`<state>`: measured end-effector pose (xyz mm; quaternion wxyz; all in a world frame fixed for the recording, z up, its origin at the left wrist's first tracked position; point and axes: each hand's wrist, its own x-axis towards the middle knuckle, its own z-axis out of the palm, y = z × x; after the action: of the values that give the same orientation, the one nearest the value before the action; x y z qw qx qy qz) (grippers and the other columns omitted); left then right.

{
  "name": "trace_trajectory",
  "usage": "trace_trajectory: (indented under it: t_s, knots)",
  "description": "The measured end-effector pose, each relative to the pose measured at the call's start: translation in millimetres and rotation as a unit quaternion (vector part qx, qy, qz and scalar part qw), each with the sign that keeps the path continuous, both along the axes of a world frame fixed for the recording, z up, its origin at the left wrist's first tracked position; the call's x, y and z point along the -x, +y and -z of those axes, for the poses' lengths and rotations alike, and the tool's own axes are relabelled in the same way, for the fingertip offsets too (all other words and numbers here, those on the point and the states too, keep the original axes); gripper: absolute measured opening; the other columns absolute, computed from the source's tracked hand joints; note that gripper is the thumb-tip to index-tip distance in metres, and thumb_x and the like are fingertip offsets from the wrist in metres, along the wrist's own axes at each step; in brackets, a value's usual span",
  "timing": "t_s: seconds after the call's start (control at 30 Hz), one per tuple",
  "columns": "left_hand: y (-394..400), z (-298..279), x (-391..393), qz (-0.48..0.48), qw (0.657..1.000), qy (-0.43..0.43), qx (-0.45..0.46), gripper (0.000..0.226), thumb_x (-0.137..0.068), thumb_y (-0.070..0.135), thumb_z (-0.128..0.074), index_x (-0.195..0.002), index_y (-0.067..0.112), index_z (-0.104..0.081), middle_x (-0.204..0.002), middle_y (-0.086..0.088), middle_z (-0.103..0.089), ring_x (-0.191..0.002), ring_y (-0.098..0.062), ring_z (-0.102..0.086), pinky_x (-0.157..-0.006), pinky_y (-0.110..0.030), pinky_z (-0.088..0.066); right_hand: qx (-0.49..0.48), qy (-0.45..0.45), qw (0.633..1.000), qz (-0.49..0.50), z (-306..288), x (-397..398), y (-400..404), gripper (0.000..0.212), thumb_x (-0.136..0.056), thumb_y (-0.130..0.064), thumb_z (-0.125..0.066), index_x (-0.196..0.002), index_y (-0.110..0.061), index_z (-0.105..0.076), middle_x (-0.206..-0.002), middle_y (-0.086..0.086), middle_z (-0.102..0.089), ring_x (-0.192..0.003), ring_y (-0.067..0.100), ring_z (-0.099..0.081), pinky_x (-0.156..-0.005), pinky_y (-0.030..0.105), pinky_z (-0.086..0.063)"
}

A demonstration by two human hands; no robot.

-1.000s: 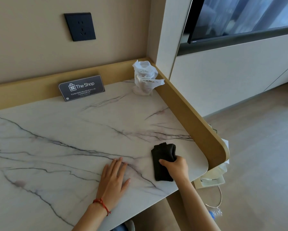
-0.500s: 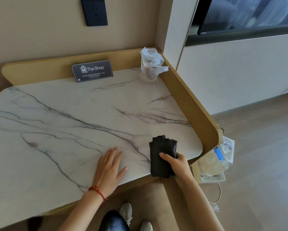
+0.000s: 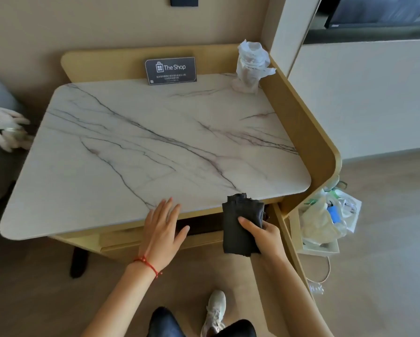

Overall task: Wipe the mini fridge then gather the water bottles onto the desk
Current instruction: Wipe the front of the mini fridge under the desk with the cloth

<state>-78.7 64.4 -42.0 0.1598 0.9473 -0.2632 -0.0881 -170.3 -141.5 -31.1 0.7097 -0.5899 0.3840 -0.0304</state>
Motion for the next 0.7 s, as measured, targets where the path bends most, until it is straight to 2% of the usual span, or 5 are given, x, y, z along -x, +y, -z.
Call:
trace_trajectory:
  t_s: [0.07, 0.13, 0.27, 0.37, 0.7]
  knots:
    - [15, 1, 8, 0.009, 1.0, -0.003, -0.002, 0.076, -0.093, 0.054, -0.011, -0.119, -0.001, -0.057, -0.129, -0.024, -0.055, -0.12, -0.041, -0.05, -0.094, -0.056, -0.044, -0.001, -0.001, 1.0, 0.0, 1, 8, 12, 0.011, -0.076, -0.022, -0.072, -0.081, -0.018, -0.064, -0.08, 0.003, -0.07, -0.066, 0.013, -0.069, -0.046, 0.017, -0.05]
    - [32, 4, 16, 0.02, 1.0, -0.016, 0.004, 0.067, -0.093, 0.05, -0.023, -0.118, -0.001, -0.058, -0.127, -0.024, -0.056, -0.118, -0.041, -0.052, -0.092, -0.054, -0.046, 0.001, -0.003, 1.0, 0.0, 4, 15, 27, 0.01, -0.077, -0.022, -0.072, -0.081, -0.019, -0.064, -0.079, 0.003, -0.07, -0.062, 0.011, -0.069, -0.046, 0.017, -0.05]
    - [67, 19, 33, 0.026, 0.998, -0.041, 0.033, 0.049, -0.086, 0.035, -0.049, -0.12, 0.0, -0.057, -0.129, -0.022, -0.054, -0.118, -0.039, -0.053, -0.093, -0.056, -0.045, 0.013, 0.02, 1.0, 0.018, 20, 30, 64, 0.017, -0.077, -0.033, -0.07, -0.086, -0.02, -0.062, -0.086, 0.004, -0.07, -0.075, 0.017, -0.069, -0.05, 0.019, -0.053]
    - [88, 34, 45, 0.028, 0.998, -0.046, 0.043, 0.048, -0.081, 0.024, -0.068, -0.121, 0.0, -0.056, -0.132, -0.023, -0.052, -0.121, -0.04, -0.049, -0.095, -0.059, -0.043, 0.026, 0.028, 0.999, 0.023, 35, 38, 87, 0.018, -0.075, -0.037, -0.07, -0.084, -0.023, -0.062, -0.083, 0.002, -0.07, -0.07, 0.013, -0.069, -0.049, 0.018, -0.052]
    - [102, 102, 50, 0.012, 0.997, -0.047, 0.06, 0.051, -0.086, 0.035, -0.042, -0.121, 0.001, -0.057, -0.132, -0.02, -0.053, -0.123, -0.039, -0.048, -0.097, -0.061, -0.038, 0.018, 0.074, 0.997, 0.021, 119, 37, 102, 0.021, -0.073, -0.038, -0.071, -0.083, -0.022, -0.061, -0.077, 0.001, -0.07, -0.063, 0.012, -0.069, -0.045, 0.019, -0.051]
